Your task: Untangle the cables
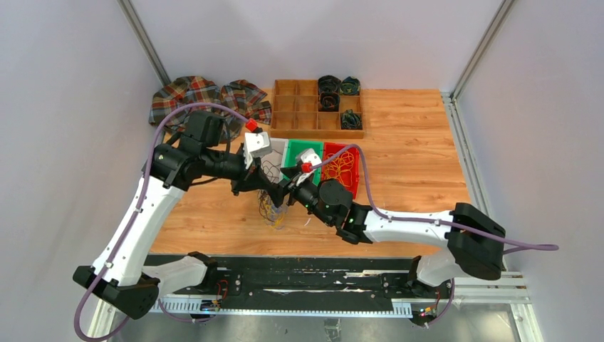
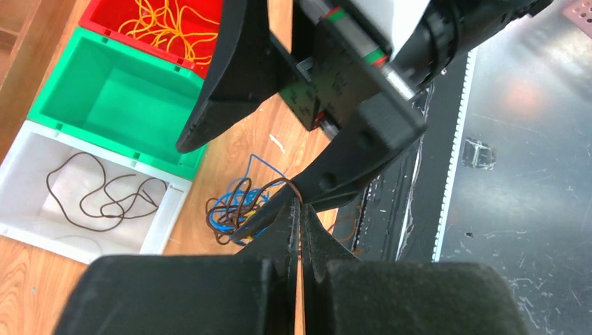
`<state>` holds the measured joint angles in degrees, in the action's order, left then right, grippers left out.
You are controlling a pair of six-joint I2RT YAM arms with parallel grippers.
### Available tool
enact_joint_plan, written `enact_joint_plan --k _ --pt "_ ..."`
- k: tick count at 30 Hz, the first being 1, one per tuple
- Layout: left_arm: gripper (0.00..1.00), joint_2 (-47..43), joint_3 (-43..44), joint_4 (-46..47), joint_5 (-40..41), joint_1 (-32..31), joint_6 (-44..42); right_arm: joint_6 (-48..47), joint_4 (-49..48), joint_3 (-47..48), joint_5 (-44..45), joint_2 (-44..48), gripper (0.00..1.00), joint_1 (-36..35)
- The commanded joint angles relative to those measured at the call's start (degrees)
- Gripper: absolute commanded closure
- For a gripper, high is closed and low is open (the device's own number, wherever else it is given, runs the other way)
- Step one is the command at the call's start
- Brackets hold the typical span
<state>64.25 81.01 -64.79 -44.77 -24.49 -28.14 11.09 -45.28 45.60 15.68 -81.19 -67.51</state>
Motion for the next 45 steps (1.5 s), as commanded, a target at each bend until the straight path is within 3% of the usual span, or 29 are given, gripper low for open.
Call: enact_joint_plan --k 1,11,24,29,35,41,45 --pt "0.99 0.04 2.85 -0.39 -4.9 -0.91 1.63 -1.29 -2.62 2.6 3.64 -3.3 0.33 -0.72" --pt "1.0 0.9 13.41 -0.41 -4.91 -0.92 4.21 1.91 -5.99 -4.78 6.65 -10.55 0.36 -0.75" --pt "1.0 4.23 29.5 -0.5 11.34 -0.91 3.21 7.11 -9.3 -14.74 8.1 -13.06 0.4 -0.78" --pt "0.99 2.12 15.55 -0.41 12.54 -0.95 1.86 6.75 -6.74 -14.45 7.9 -10.63 0.41 -0.78" --pt "0.66 4.48 -2.53 2.12 17.82 -0.91 1.79 5.67 -1.81 -13.47 9.43 -8.77 0.42 -0.48" --pt "0.53 5.84 -15.83 16.48 24.3 -0.25 8.27 6.55 -1.74 -13.79 9.45 -10.01 0.43 -0.35" --pt "0.49 7.47 -23.46 24.67 24.48 0.85 10.07 6.9 -1.87 -14.04 9.45 -10.67 0.44 -0.35"
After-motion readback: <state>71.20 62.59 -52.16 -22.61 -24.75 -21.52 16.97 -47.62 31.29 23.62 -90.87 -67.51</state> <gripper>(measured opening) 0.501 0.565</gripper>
